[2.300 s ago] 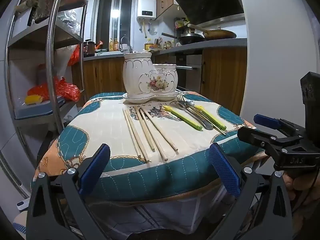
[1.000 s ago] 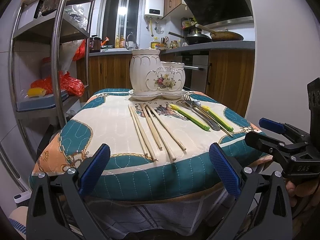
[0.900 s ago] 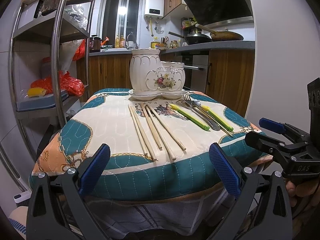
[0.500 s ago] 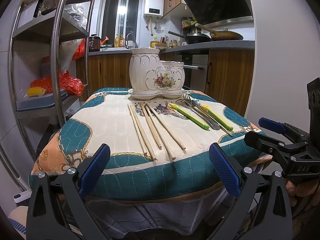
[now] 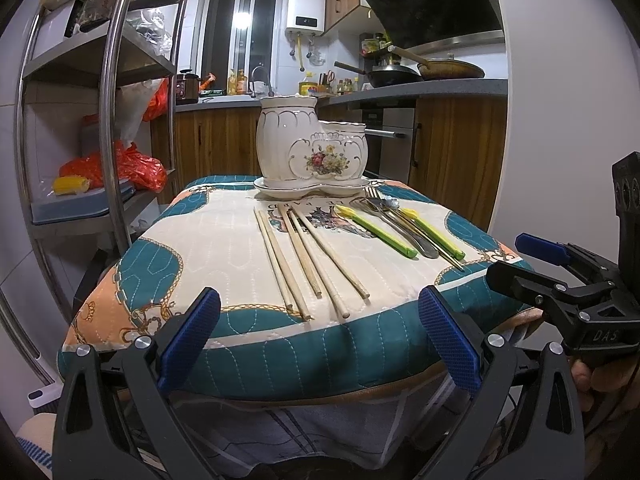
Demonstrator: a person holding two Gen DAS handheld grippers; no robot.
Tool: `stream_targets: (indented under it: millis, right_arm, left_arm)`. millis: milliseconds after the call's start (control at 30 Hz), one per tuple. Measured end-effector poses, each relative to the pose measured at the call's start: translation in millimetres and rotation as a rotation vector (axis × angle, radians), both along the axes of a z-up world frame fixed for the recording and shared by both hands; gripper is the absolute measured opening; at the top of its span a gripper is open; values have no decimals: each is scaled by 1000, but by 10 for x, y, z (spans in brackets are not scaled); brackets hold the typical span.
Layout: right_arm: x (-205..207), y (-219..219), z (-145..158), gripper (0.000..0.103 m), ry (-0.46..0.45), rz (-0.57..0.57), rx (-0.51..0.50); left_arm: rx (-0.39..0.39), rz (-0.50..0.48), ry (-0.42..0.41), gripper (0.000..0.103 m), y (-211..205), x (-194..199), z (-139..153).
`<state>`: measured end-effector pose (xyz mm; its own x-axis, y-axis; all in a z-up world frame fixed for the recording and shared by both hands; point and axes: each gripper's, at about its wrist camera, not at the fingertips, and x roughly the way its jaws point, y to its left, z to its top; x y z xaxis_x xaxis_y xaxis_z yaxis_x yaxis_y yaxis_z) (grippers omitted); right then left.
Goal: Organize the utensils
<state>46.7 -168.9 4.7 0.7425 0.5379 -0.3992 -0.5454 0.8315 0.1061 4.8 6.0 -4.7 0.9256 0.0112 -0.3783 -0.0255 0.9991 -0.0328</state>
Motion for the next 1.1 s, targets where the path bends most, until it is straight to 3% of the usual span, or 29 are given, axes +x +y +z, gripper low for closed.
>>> stream_targets:
  millis: [533, 733, 900, 1100]
  right_arm:
    - [-3, -4, -4, 98, 5, -7, 4]
    - [75, -64, -1, 98, 55, -33, 25]
    - [103, -92, 38, 98, 56, -51, 24]
    - [178, -129, 94, 93, 70, -83, 32]
  left_arm:
    - [-4, -3, -3, 98, 7, -7, 6]
    - [-40, -16, 14, 97, 64, 20, 37]
    - [-47, 30, 31, 92, 175, 94, 91]
    - [-61, 40, 115, 73, 377, 394, 209]
